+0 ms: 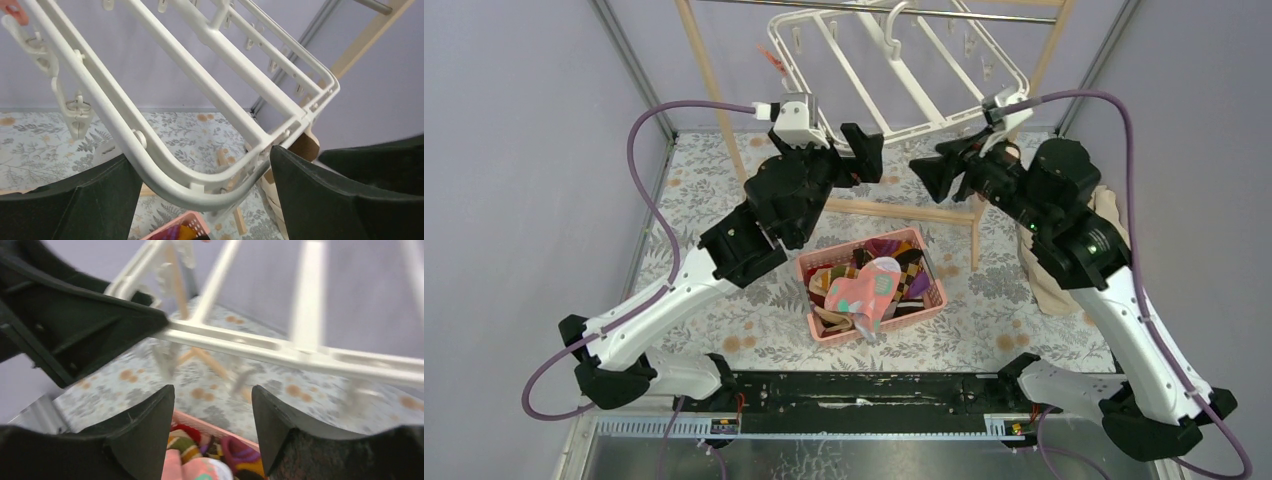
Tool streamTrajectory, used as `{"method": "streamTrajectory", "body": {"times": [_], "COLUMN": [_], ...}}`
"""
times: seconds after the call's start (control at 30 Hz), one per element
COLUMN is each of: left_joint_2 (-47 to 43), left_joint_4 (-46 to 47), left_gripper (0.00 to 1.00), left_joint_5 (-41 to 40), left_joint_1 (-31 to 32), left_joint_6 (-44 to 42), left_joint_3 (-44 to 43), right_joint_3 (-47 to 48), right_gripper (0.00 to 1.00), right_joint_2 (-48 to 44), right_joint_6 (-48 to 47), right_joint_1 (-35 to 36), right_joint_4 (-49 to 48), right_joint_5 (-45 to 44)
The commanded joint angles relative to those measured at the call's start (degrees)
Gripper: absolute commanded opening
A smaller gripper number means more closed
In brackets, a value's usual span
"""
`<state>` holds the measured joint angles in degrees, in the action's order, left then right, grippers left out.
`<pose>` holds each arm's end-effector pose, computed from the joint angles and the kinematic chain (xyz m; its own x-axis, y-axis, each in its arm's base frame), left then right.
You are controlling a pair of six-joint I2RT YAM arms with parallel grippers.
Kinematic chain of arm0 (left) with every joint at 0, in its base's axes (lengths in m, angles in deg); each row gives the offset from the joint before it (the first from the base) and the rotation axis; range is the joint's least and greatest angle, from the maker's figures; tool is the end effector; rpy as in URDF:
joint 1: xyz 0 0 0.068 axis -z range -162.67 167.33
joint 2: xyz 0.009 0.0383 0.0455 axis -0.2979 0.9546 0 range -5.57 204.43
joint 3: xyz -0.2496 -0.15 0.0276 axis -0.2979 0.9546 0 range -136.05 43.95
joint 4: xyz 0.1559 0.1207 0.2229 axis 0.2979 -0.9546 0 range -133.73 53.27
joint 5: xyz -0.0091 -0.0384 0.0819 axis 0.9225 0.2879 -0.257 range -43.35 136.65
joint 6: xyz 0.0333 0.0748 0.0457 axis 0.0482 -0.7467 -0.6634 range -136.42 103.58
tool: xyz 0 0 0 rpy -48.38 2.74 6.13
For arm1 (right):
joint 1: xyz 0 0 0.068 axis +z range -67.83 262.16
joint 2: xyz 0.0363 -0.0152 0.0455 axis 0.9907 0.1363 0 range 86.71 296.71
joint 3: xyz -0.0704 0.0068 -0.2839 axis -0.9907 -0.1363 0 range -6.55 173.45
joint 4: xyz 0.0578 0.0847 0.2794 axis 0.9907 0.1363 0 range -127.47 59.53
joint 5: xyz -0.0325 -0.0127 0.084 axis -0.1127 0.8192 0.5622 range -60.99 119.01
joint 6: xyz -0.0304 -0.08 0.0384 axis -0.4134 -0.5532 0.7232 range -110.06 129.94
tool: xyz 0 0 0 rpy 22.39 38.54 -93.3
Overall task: Remove the socks clipped to the hanger
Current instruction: Adjust the hanger on the clothesline.
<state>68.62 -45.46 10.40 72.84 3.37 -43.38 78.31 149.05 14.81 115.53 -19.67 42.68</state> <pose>0.2373 -0.2573 0.5208 -0.0710 -0.3788 -0.9228 0.3261 0.8655 -0.3804 0.2249 0.1720 0.5421 0.0065 0.1029 -0.9947 -0.7343 0.6757 0.0651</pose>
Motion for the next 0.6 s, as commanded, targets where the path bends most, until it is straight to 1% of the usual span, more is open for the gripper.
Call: {"method": "streamTrajectory", "body": {"times": [0.0, 0.13, 0.2, 0.23, 0.27, 0.3, 0.37, 0.4, 0.57], "left_joint_2": [0.82, 1.17, 1.3, 1.3, 1.3, 1.35, 1.63, 1.72, 2.26], "left_joint_4": [2.57, 2.33, 2.24, 2.29, 2.2, 2.27, 2.06, 1.93, 1.53], "left_gripper": [0.99, 0.99, 0.99, 0.99, 0.99, 0.99, 0.99, 0.99, 0.99], "left_joint_5": [-0.63, 0.39, 0.6, 0.83, 0.91, 1.05, 1.45, 1.72, 2.78], "left_joint_1": [-3.15, -5.13, -5.8, -6.08, -6.42, -6.61, -7.17, -7.43, -8.99], "left_joint_6": [-1.5, -1.36, -1.5, -1.59, -1.67, -1.81, -1.9, -1.94, -2.02], "left_joint_3": [-2.49, -2.86, -3.14, -3.26, -3.37, -3.49, -3.89, -4.2, -4.62], "right_joint_3": [2.32, 0.73, 0.32, 0.13, 0.06, 0.03, -0.79, -2.94, -12.68], "right_gripper": [0.67, 0.75, 0.79, 0.8, 0.81, 0.81, 0.81, 0.81, 0.81], "right_joint_2": [-3.04, -4.84, -4.66, -4.28, -3.72, -2.89, -0.89, -0.34, -1.15], "right_joint_6": [-3.25, -3.03, -2.79, -2.12, -0.56, 1.19, 4.83, 6.28, 13.93], "right_joint_1": [0.14, -0.02, -1.2, -3.41, -6.15, -9.78, -17.47, -20.14, -27.36], "right_joint_4": [4.3, 4.44, 5.08, 5.59, 6.22, 6.97, 7.81, 6.83, -3.51], "right_joint_5": [-21.94, -35.99, -39.33, -38.85, -36.74, -32.66, -22.9, -18.41, -4.81]}}
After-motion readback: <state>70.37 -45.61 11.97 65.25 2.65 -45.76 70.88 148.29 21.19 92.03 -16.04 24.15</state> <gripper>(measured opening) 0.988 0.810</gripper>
